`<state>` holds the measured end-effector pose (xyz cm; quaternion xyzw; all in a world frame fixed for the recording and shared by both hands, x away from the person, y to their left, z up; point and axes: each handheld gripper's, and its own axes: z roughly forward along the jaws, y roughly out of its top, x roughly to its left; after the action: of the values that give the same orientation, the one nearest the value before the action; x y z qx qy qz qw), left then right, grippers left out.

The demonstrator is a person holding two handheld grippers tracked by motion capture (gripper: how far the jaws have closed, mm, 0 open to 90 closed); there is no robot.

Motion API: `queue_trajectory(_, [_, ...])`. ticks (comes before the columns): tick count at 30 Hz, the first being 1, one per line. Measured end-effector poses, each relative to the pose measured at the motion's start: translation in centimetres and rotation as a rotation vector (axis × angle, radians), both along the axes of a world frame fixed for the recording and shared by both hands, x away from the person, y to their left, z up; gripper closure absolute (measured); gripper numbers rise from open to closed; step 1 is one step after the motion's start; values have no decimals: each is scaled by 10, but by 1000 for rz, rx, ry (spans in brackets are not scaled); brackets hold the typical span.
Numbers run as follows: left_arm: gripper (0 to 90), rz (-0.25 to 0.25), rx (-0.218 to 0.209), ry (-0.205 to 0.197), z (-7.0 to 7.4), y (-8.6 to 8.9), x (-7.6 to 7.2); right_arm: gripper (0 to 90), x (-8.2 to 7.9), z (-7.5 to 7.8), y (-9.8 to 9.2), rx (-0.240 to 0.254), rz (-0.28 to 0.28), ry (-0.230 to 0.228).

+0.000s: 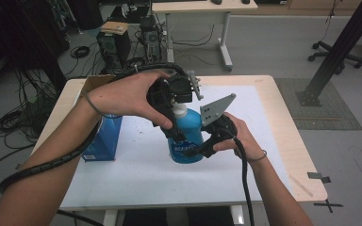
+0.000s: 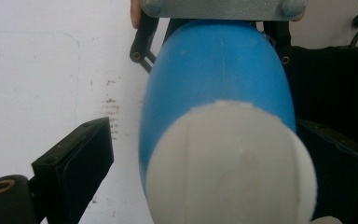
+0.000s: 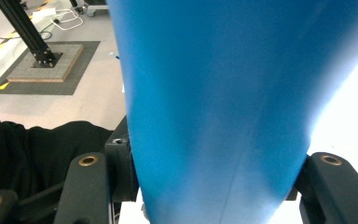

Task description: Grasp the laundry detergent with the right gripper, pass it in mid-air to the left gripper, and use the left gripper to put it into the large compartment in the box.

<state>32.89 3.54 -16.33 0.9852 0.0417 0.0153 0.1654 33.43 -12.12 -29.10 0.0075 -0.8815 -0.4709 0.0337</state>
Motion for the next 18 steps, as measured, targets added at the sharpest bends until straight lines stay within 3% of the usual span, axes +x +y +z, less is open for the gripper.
queue_trajectory(18, [218, -20, 18, -6, 0, -4, -1, 420, -1, 0, 2, -3, 12, -6])
